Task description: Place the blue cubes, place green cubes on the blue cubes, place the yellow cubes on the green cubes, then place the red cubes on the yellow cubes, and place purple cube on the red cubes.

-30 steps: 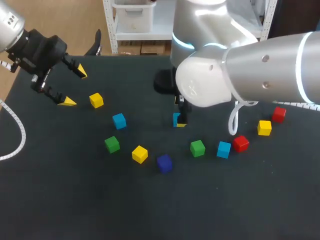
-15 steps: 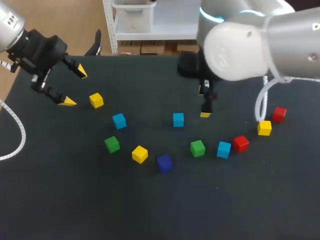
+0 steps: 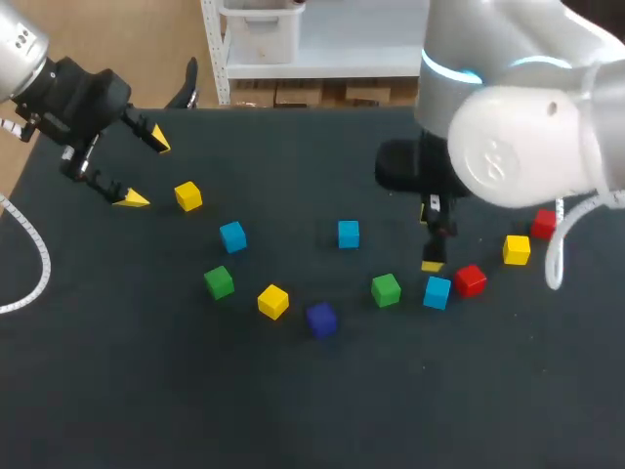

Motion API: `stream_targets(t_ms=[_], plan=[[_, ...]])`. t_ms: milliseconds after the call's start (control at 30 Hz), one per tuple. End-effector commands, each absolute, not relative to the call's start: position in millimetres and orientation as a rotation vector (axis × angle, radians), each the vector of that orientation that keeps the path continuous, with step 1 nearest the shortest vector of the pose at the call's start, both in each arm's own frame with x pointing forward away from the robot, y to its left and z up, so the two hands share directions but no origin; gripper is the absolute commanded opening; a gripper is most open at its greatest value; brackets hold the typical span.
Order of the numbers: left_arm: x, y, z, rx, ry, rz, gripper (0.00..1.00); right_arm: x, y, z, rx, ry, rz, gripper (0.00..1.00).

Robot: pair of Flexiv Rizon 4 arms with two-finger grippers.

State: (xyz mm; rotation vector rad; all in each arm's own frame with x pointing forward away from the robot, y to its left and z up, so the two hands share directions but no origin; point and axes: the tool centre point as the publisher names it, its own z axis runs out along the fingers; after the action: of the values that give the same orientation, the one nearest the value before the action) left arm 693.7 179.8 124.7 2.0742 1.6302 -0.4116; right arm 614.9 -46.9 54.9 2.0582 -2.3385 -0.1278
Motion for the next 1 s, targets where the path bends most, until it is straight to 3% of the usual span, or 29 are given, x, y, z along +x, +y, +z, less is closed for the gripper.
stream_targets(t_ms=[33, 1000], plan=[[693, 180, 125, 2.074, 1.629, -0.41, 1.0, 596, -51, 52, 2.093, -2.375, -0.071, 1.0], [693, 180, 125, 2.074, 1.629, -0.41, 1.0, 574, -64, 3, 1.952, -2.386, -0.054, 1.0]])
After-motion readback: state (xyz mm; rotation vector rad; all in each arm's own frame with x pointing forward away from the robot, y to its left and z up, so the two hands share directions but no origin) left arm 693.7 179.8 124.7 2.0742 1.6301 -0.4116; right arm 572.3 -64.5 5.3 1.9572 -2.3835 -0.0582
